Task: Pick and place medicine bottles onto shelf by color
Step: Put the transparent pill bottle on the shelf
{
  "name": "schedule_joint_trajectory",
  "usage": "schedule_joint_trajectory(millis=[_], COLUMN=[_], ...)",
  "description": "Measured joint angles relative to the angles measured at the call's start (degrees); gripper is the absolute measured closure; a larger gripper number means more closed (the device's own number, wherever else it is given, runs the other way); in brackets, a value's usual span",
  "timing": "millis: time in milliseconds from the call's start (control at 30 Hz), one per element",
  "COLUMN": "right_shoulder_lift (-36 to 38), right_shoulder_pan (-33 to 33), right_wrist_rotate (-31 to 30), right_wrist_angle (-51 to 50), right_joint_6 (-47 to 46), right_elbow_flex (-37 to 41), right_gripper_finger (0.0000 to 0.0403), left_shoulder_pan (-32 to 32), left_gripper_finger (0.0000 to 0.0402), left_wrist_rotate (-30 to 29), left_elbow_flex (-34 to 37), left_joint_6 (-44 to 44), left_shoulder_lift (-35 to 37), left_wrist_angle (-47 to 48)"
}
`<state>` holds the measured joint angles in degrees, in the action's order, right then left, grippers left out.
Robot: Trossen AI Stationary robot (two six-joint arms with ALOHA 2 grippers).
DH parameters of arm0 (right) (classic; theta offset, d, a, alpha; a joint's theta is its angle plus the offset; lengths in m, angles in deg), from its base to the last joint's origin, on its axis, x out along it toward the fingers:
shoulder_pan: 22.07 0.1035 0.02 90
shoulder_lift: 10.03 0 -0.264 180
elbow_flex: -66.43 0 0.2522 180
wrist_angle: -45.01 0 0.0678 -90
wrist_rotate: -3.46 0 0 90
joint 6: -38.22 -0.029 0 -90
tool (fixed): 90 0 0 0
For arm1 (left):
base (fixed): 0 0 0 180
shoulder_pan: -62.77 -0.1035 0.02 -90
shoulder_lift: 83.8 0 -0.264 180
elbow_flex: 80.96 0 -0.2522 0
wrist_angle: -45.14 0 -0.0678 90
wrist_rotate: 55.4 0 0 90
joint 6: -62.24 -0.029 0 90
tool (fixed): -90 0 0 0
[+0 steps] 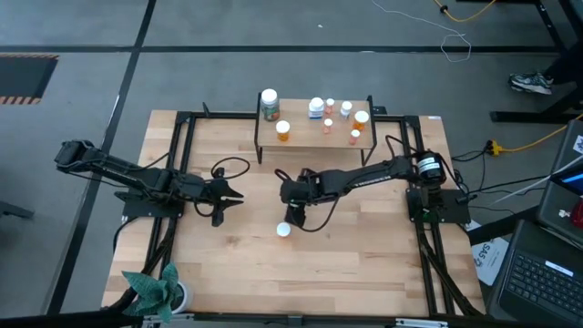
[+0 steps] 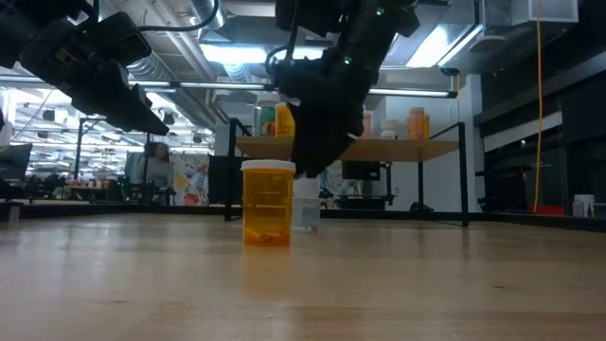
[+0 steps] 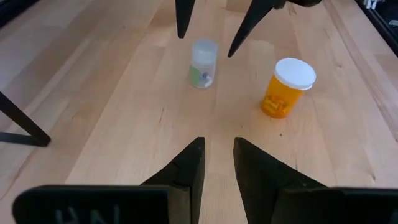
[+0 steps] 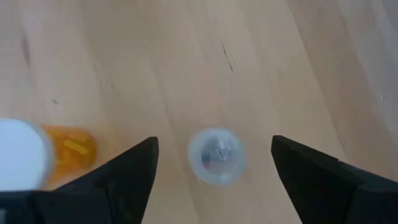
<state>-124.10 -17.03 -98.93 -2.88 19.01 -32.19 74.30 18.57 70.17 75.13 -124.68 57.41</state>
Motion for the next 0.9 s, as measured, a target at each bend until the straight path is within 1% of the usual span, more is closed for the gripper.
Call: schedule_joint_trajectory(millis=[333, 467, 567, 667, 900], right_shoulder_lift=[-1.59, -1.90, -1.90, -1.90, -1.90], right_shoulder_pan=[-0.18, -0.27, -0.26, -0.33, -0.42], right_wrist_rotate=[-0.07, -0.17, -2.62, -2.82, -1.35], right_wrist_angle=[-1.95, -1.32, -0.47, -0.37, -0.93], right_joint_6=[0.09, 0.00, -0.10, -0.01, -0.13], right_elbow_flex=[-0.04, 0.00, 0.00, 0.00, 0.00], right_gripper_finger=[0.0088, 0.0088, 0.0090, 0.0108, 0.0176], left_shoulder_pan=[-0.02, -0.01, 0.00, -0.02, 0.00], left_gripper_finger=[0.0321, 0.0321, 0.0321, 0.0321, 0.0321], left_wrist_rotate=[-0.02, -0.02, 0.00, 0.00, 0.00], left_elbow_flex=[0.00, 0.00, 0.00, 0.00, -0.02], left_joint_6=[0.00, 0.00, 0.00, 0.00, 0.00], left_shoulder_lift=[0.00, 0.00, 0.00, 0.00, 0.00], left_wrist_angle=[0.81, 0.86, 0.92, 1.04, 1.13])
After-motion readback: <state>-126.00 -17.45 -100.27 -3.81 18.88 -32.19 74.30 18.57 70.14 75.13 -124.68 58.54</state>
